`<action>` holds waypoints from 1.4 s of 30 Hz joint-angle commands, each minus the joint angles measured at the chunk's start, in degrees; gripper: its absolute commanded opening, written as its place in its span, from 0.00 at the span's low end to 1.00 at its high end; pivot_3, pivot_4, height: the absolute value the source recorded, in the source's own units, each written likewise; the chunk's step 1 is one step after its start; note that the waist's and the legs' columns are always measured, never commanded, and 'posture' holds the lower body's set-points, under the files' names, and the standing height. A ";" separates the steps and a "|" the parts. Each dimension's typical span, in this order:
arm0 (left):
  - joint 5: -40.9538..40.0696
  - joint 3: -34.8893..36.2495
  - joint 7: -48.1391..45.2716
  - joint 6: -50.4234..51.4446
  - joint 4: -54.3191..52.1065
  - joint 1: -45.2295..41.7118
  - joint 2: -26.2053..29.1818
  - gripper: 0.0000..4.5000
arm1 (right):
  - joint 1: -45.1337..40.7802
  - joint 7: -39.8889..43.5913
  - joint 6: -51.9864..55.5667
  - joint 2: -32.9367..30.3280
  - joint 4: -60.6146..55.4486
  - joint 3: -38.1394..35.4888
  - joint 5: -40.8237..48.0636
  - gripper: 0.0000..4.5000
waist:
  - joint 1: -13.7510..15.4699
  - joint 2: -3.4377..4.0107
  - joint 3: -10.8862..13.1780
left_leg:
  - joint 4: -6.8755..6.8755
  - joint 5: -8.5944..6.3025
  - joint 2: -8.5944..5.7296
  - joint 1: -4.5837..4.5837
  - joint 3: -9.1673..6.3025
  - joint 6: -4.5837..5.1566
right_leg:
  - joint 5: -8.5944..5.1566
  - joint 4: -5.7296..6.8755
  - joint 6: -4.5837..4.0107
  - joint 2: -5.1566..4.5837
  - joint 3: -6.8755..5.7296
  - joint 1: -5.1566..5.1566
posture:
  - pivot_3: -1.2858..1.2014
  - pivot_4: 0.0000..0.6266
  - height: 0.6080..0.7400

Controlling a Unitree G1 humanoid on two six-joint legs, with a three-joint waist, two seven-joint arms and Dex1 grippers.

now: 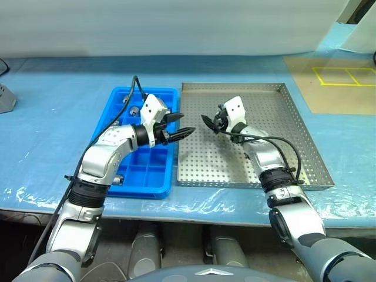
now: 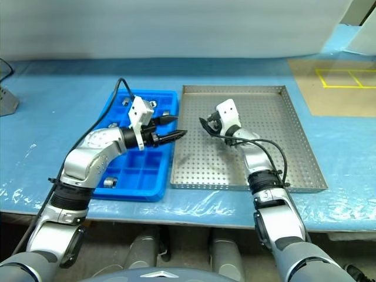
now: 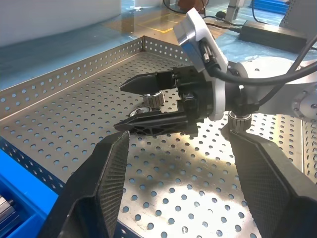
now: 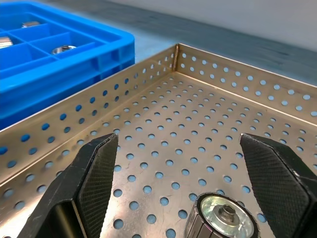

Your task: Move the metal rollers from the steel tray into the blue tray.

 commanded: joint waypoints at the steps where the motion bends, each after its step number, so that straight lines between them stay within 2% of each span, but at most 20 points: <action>1: 0.20 0.03 -0.52 -1.26 -1.11 -0.93 0.24 0.75 | -2.07 -1.28 -3.26 -0.04 2.69 -1.41 -0.52 0.90 | -0.01 0.00 0.00 | 0.03 0.00 0.01 0.01 0.00 0.00 | 0.00 0.03 0.00 0.00 0.00 0.01 | 0.47 0.24 1.00; 8: 0.50 0.00 -0.08 -0.96 -2.13 0.05 0.35 0.75 | -3.90 -3.86 -5.31 -0.09 10.54 -3.12 -0.70 0.90 | -0.01 0.00 0.00 | 0.21 -0.02 0.04 0.01 0.00 0.03 | 0.00 0.23 0.00 -0.01 0.01 0.01 | 0.47 0.24 1.00; 19: 1.85 0.13 -0.36 -2.13 -0.08 -0.64 1.07 0.75 | -3.47 -5.14 -6.24 1.15 13.43 -1.83 -3.36 0.90 | -0.13 0.00 0.00 | 0.24 -0.02 0.05 0.01 0.00 0.03 | 0.00 0.28 -0.01 -0.01 0.01 0.00 | 0.47 0.24 1.00; 22: 2.25 -0.35 -0.50 -2.28 0.06 -0.51 1.11 0.76 | -2.75 -3.77 -6.12 1.77 12.18 -2.97 -1.85 0.77 | -0.18 0.00 0.00 | 0.24 -0.02 0.06 0.03 0.00 0.03 | 0.00 0.29 -0.01 -0.01 0.00 0.00 | 0.47 0.24 1.00; 24: 2.34 -0.53 -0.69 -2.29 -0.04 -0.45 1.19 0.76 | -2.45 -3.27 -6.64 1.83 11.56 -3.35 -1.45 0.63 | -0.17 0.00 0.00 | 0.23 -0.02 0.07 0.03 0.00 0.03 | 0.00 0.29 -0.01 -0.01 0.00 0.00 | 0.47 0.24 1.00; 26: 2.49 -0.62 -0.73 -2.24 -0.13 -0.32 1.12 0.76 | -2.39 -2.81 -6.81 1.74 11.47 -3.76 -1.11 0.63 | -0.16 0.00 0.00 | 0.23 -0.02 0.06 0.02 0.00 0.03 | -0.01 0.29 -0.01 -0.01 0.00 0.00 | 0.47 0.24 1.00; 31: 2.83 -0.84 -0.74 -2.16 -0.47 0.26 0.86 0.76 | -2.35 -2.76 -6.50 1.69 10.87 -3.84 -1.65 0.39 | -0.22 0.01 0.00 | 0.23 -0.03 0.07 0.02 0.00 0.04 | -0.01 0.28 -0.01 0.00 0.01 -0.01 | 0.47 0.24 1.00; 37: 1.22 0.65 -0.10 -0.39 -1.37 0.58 0.59 0.76 | -1.89 -0.72 -6.00 2.03 6.97 -4.00 -0.71 0.39 | -0.24 0.01 0.01 | 0.21 -0.03 0.07 0.02 0.01 0.04 | -0.01 0.28 -0.01 0.00 0.01 -0.02 | 0.47 0.24 1.00; 40: 0.69 1.62 0.34 0.45 -1.56 1.35 1.18 0.76 | -0.78 3.49 -4.43 2.37 1.87 -3.09 0.72 0.39 | -0.28 0.01 0.01 | 0.20 -0.03 0.07 0.02 0.00 0.04 | -0.01 0.27 -0.01 0.00 0.01 -0.02 | 0.47 0.24 1.00; 42: -0.46 3.17 -0.06 1.32 -2.84 2.00 2.64 0.76 | 0.73 9.54 -0.60 2.75 -6.34 -1.46 3.55 0.39 | -0.35 0.01 0.01 | 0.18 -0.03 0.08 0.02 0.00 0.04 | -0.01 0.26 -0.01 0.00 0.01 -0.04 | 0.48 0.24 1.00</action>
